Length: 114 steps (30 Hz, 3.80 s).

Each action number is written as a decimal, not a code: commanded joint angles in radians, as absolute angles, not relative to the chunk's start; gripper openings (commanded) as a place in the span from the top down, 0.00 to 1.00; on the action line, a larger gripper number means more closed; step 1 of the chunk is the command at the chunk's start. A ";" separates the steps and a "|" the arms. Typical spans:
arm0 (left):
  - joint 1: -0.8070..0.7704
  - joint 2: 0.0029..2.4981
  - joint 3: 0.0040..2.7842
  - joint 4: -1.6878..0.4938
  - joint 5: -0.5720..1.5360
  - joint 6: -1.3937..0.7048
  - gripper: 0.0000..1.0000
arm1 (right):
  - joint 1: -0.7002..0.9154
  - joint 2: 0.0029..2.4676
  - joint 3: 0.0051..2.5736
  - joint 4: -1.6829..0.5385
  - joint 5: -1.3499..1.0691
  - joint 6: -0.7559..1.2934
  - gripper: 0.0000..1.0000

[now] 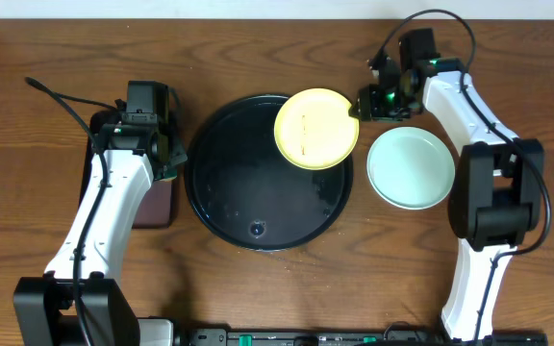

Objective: Clean dirty plates on tray and stack at the side
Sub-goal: 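Move the right gripper to the yellow plate and pinch its rim, then lower the sponge in the left gripper onto the yellow plate, then scrub the yellow plate with the sponge while the right gripper holds it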

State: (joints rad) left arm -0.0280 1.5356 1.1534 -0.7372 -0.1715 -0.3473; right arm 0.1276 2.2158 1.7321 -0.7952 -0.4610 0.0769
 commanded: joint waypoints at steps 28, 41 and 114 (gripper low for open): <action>-0.046 1.509 1.163 -0.733 -0.033 -0.236 0.93 | 0.384 2.190 1.779 -0.980 -0.383 0.155 0.99; -0.172 1.516 1.163 -0.641 0.035 -0.271 0.93 | 0.482 2.312 1.779 -0.916 -0.270 0.272 0.99; -0.321 1.893 1.160 -0.305 0.100 0.002 0.92 | 0.477 2.317 1.779 -0.913 -0.274 0.287 0.99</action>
State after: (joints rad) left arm -0.3248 1.8797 1.1633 -0.3393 0.2707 0.0399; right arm 0.4683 2.2944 1.7721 -0.9154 -0.2958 0.2710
